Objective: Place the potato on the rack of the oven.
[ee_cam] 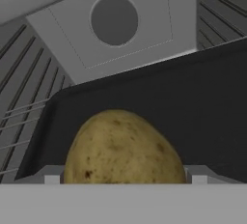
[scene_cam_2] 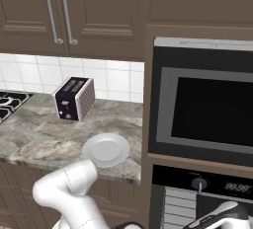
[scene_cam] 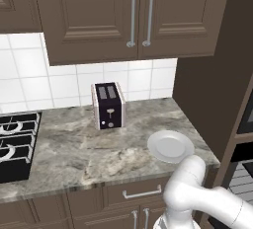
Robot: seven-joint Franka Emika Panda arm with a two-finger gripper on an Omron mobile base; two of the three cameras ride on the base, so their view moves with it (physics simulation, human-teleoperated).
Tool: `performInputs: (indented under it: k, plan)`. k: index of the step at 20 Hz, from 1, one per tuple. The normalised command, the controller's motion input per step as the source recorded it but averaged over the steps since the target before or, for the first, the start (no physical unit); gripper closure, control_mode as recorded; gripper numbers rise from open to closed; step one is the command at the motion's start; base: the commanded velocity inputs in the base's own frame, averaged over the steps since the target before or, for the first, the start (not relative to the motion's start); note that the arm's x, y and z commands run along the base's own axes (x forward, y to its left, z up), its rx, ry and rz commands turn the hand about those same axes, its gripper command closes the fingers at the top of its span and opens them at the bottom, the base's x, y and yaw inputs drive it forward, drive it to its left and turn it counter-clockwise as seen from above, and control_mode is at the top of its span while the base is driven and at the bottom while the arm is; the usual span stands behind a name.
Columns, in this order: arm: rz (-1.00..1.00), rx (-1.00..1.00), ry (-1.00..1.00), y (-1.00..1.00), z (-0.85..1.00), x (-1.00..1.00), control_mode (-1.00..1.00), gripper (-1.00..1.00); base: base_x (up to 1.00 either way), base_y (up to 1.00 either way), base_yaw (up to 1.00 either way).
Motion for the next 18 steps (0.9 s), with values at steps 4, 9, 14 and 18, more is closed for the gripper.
performInputs:
  k: [4, 9, 14, 18]
  plan:
    - [0.00, 0.00, -0.01, 0.00, -0.10, 0.00, -1.00, -1.00, 0.00, 0.00, 0.00]
    - [0.00, 0.00, -0.03, 0.00, 0.00, 0.00, -1.00, -1.00, 0.00, 0.00, 0.00]
    - [0.00, 0.00, 0.00, 0.00, 0.00, 0.00, -1.00, -1.00, 0.00, 0.00, 0.00]
    - [0.00, 0.00, 0.00, 0.00, 0.08, -0.05, -1.00, -1.00, 0.00, 0.00, 0.00]
